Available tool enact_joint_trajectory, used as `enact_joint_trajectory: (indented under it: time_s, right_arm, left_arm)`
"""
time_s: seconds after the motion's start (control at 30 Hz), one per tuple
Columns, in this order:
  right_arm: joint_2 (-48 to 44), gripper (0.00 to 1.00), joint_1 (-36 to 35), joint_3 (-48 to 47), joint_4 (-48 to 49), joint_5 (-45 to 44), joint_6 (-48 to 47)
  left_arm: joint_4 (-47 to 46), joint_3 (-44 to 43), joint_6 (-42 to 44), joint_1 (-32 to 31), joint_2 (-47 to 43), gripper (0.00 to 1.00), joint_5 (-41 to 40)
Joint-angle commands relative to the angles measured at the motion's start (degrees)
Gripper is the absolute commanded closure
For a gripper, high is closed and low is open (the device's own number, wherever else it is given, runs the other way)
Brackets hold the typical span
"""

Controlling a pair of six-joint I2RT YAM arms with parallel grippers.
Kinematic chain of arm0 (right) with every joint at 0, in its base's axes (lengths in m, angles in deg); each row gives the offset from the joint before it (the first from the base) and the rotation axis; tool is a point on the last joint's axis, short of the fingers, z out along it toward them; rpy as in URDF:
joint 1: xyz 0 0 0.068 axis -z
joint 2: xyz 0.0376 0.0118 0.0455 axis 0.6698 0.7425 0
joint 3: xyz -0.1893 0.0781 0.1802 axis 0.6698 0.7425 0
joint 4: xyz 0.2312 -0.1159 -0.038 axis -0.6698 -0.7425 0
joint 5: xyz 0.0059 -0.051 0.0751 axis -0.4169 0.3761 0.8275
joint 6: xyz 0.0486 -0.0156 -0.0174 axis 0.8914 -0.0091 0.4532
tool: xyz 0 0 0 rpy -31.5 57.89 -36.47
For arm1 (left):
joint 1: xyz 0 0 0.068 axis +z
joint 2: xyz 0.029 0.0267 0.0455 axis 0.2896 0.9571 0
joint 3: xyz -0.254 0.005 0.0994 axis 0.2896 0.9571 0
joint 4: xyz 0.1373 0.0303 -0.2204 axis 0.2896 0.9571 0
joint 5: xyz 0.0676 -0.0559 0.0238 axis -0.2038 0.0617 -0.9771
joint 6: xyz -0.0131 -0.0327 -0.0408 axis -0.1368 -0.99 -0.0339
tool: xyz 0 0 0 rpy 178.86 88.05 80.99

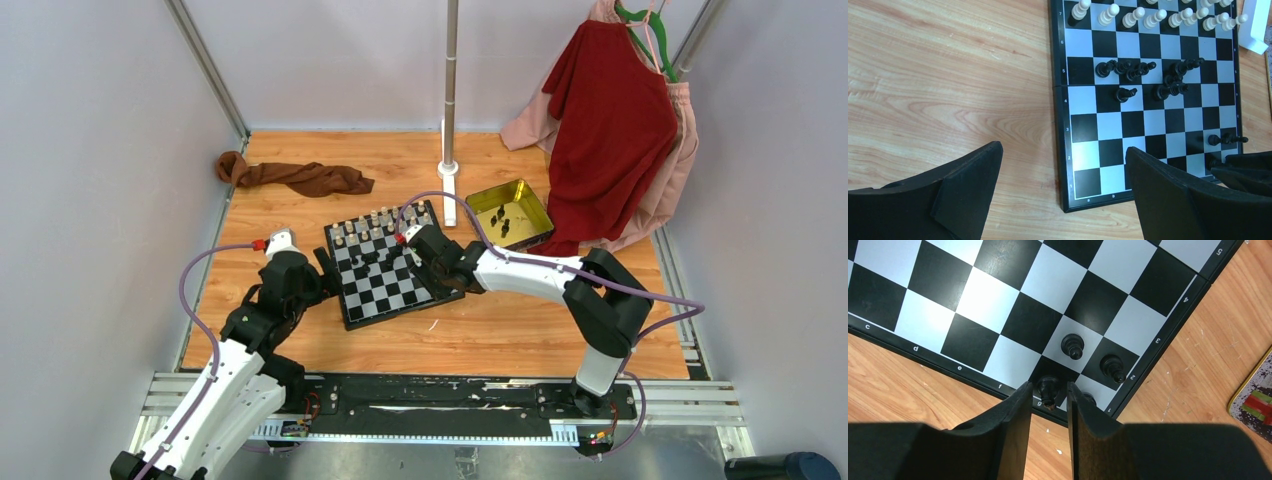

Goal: Set up the chess pieces on the board
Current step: Place the chess piece on the chessboard, then pick up the chess piece from the chessboard.

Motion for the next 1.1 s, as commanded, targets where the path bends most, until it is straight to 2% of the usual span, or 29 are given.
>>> enact_joint_trajectory:
  time_s: [0.0, 0.47, 0.67, 1.07]
  right_arm:
    - [-0.9, 0.64, 0.5, -2.0, -2.5, -0.5, -0.6]
    - [-4.0, 0.58, 0.5, -10.8, -8.2, -1.3, -2.7]
    - [0.8, 0.59, 0.9, -16.8, -8.5, -2.4, -4.6]
    - [11.7, 0.6, 5.3, -26.3, -6.5, 0.8, -5.4]
  left_arm:
    - [-1.0, 0.4, 0.6, -0.7, -0.4, 0.0, -0.3]
    - [-0.8, 0.3, 0.5, -0.7, -1.3, 0.0, -0.7]
    - [-0.9, 0.4, 0.2, -0.7, -1.6, 0.0, -0.5]
    - [-0.9, 0.4, 0.3, -0.8, -1.2, 0.0, -0.2]
